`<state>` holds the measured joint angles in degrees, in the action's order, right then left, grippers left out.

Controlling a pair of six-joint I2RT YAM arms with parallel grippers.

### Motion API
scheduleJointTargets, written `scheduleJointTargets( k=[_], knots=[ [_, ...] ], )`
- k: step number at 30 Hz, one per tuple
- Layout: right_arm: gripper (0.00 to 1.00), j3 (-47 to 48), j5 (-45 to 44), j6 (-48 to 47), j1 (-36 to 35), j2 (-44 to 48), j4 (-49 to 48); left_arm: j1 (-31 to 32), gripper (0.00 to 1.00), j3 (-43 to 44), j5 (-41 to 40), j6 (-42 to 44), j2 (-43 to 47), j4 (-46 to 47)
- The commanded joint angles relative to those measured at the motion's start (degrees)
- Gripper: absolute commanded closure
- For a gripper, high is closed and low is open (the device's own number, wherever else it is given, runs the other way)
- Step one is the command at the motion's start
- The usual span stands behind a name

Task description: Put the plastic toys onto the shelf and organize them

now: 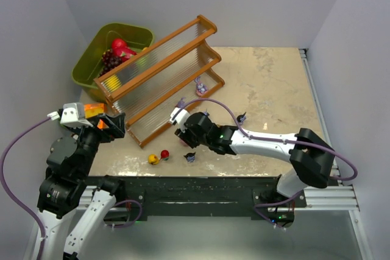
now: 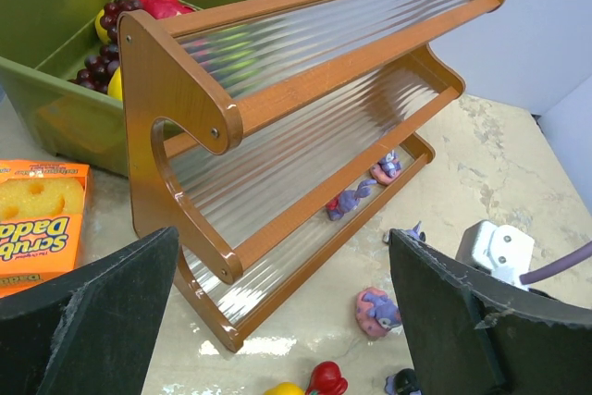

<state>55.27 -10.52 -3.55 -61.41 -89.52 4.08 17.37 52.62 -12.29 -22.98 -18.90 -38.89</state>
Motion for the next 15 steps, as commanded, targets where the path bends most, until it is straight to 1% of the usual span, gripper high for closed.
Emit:
scheduleJointTargets(
  k=[1,5,8,11,12,13,14,15],
  knots=[
    [0.53,0.37,-0.11,1.44,-0.12,3.29,-3.2,-0.23,0.0,-0.41,-0.36,0.66,-0.62,1.01],
    [0.46,1.24,0.15,3.11,-0.12,3.91,-0.92,-0.23,0.0,-0.5,-0.01,0.66,-0.71,0.93],
    [0.44,3.26,-1.51,7.85,-0.12,4.61,2.5,-0.23,0.0,-0.06,-0.1,0.92,-0.62,0.93],
    [0.4,7.13,-5.19,16.71,-0.12,6.54,8.04,-0.23,0.0,0.38,-0.19,1.1,-0.62,0.75],
    [0.39,8.09,-6.69,24.04,-0.12,7.59,9.71,-0.23,0.0,0.55,-0.19,1.1,-0.62,0.75],
    [0.39,9.15,-8.44,28.99,-0.12,7.95,13.99,-0.23,0.0,0.47,-0.19,1.1,-0.62,0.84],
    [0.39,10.72,-9.5,37.91,-0.12,8.21,15.94,-0.23,0.0,0.38,-0.19,1.01,-0.62,1.01],
    [0.39,11.09,-10.21,42.62,-0.12,8.74,17.27,-0.23,0.0,0.2,0.08,0.92,-0.53,1.19]
  ],
)
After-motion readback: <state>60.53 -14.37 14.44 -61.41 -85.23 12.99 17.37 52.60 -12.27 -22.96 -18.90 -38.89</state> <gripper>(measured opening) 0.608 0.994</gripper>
